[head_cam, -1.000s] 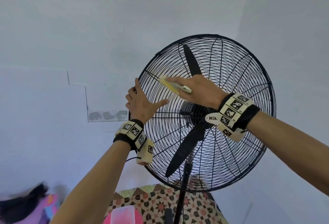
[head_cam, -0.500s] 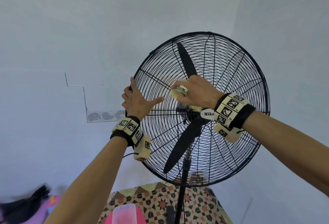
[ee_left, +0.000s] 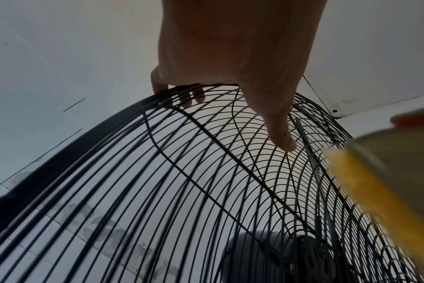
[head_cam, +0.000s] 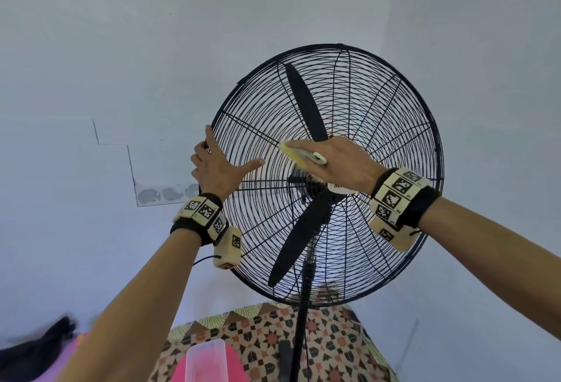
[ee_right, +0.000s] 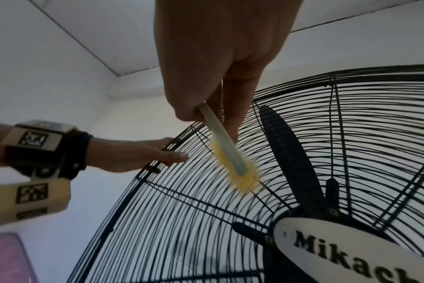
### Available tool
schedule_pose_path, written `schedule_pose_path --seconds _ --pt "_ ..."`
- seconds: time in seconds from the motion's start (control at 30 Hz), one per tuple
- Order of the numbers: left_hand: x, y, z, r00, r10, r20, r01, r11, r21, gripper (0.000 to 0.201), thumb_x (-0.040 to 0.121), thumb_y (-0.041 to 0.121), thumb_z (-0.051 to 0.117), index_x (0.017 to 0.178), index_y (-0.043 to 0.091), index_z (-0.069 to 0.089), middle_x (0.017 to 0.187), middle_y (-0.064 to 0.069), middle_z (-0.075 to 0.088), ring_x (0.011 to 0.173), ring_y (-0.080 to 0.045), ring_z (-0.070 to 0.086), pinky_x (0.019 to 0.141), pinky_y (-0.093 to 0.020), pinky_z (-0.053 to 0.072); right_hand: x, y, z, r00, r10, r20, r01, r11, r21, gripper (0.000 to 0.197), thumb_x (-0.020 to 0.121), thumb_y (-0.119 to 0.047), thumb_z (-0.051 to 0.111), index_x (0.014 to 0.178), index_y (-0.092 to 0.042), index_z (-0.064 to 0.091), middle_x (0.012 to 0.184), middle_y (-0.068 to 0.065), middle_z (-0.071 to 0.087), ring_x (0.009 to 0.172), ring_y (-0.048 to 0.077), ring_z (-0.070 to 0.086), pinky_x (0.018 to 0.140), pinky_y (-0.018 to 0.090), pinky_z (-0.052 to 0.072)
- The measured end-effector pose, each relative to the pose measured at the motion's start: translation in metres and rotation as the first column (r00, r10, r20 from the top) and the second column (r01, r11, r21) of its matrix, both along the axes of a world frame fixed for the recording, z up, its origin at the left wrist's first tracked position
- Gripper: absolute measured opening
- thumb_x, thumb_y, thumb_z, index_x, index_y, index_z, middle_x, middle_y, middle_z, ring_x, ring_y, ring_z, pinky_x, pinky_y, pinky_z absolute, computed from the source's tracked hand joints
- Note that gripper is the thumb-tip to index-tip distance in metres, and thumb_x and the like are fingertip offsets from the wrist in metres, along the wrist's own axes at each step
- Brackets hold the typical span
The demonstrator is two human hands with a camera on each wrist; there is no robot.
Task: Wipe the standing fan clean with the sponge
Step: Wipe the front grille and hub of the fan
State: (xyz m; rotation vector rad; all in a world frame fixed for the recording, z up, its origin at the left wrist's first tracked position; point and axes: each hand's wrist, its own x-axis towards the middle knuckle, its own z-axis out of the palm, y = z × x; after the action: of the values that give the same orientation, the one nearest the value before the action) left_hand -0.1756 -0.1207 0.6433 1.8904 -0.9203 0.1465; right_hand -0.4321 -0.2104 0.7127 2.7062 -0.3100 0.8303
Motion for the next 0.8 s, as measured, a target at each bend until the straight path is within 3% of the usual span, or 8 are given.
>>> schedule_pose_path --seconds 0.07,0.13,0.23,0.37,0.47,0.57,0.67,0.8 --pt "0.001 0.000 0.000 1.000 0.000 -0.006 0.000 1.000 0.001 0.146 0.061 0.085 0.075 0.164 0.023 -0.008 0.162 -0.020 0.018 0.147 -0.040 0.023 0.115 -0.066 0.026 -0.003 0.000 -0.007 0.999 0.016 -0.037 -0.017 1.000 -0.010 0.049 0.104 -0.036 0.047 0.153 -0.030 0.045 0.085 0.007 0.075 0.053 0.016 0.058 0.052 0.023 0.047" --pt "0.001 0.001 0.001 1.000 -0.008 -0.011 0.008 1.000 0.003 0.146 0.062 0.085 0.075 0.164 0.023 -0.008 0.162 -0.020 0.018 0.147 -0.040 0.023 0.115 -0.066 0.026 -0.007 -0.004 -0.010 0.998 -0.039 -0.058 0.040 0.999 0.010 0.047 0.101 -0.036 0.049 0.148 -0.028 0.052 0.076 0.006 0.071 0.049 0.011 0.052 0.049 0.017 0.039" --pt "0.000 0.002 0.001 1.000 -0.014 -0.010 0.014 1.000 -0.013 0.145 0.063 0.083 0.076 0.165 0.022 -0.007 0.163 -0.020 0.017 0.147 -0.040 0.022 0.115 -0.066 0.025 -0.008 -0.007 -0.008 0.988 -0.141 -0.069 0.141 0.990 -0.001 0.037 0.101 -0.036 0.060 0.137 -0.027 0.062 0.069 -0.003 0.062 0.050 0.000 0.043 0.051 0.021 0.040" --pt "-0.002 0.002 0.000 1.000 -0.005 -0.010 0.005 0.999 -0.036 0.144 0.062 0.082 0.078 0.165 0.023 -0.004 0.163 -0.019 0.019 0.147 -0.040 0.023 0.114 -0.066 0.026 -0.006 0.000 -0.014 0.999 0.041 0.024 -0.040 0.999 -0.011 0.045 0.104 -0.038 0.047 0.147 -0.028 0.053 0.080 0.006 0.075 0.050 0.016 0.057 0.050 0.032 0.054" --pt "-0.001 0.002 0.000 1.000 -0.001 -0.018 0.000 1.000 -0.029 0.144 0.062 0.082 0.078 0.165 0.023 -0.005 0.163 -0.019 0.019 0.148 -0.040 0.023 0.115 -0.067 0.026 -0.005 0.002 -0.017 1.000 0.017 -0.004 -0.017 1.000 -0.009 0.050 0.103 -0.026 0.057 0.151 -0.030 0.047 0.087 0.008 0.075 0.054 0.019 0.058 0.052 0.031 0.051" --pt "-0.001 0.003 0.001 1.000 -0.006 -0.011 0.005 1.000 -0.023 0.144 0.062 0.081 0.077 0.165 0.023 -0.005 0.163 -0.020 0.019 0.147 -0.040 0.023 0.115 -0.066 0.026 -0.004 -0.002 -0.013 0.987 -0.142 -0.071 0.142 0.990 0.005 0.041 0.098 -0.028 0.063 0.138 -0.023 0.060 0.071 -0.004 0.058 0.052 0.004 0.045 0.054 0.029 0.048" --pt "-0.002 0.003 0.000 1.000 -0.010 -0.006 0.010 1.000 -0.029 0.144 0.062 0.082 0.077 0.165 0.022 -0.005 0.163 -0.020 0.019 0.147 -0.040 0.023 0.115 -0.066 0.026 0.000 0.001 -0.011 0.990 -0.132 -0.055 0.131 0.991 -0.025 0.034 0.096 -0.026 0.064 0.128 -0.017 0.064 0.063 -0.012 0.043 0.051 -0.001 0.035 0.050 0.021 0.031" --pt "-0.002 0.004 -0.001 1.000 -0.004 -0.008 0.004 1.000 -0.027 0.143 0.063 0.082 0.076 0.165 0.021 -0.004 0.163 -0.020 0.019 0.147 -0.040 0.023 0.114 -0.066 0.026 -0.003 -0.005 -0.019 0.997 -0.080 -0.011 0.080 0.997 0.001 0.043 0.099 -0.026 0.060 0.141 -0.021 0.054 0.067 -0.001 0.061 0.047 0.013 0.048 0.046 0.023 0.038"
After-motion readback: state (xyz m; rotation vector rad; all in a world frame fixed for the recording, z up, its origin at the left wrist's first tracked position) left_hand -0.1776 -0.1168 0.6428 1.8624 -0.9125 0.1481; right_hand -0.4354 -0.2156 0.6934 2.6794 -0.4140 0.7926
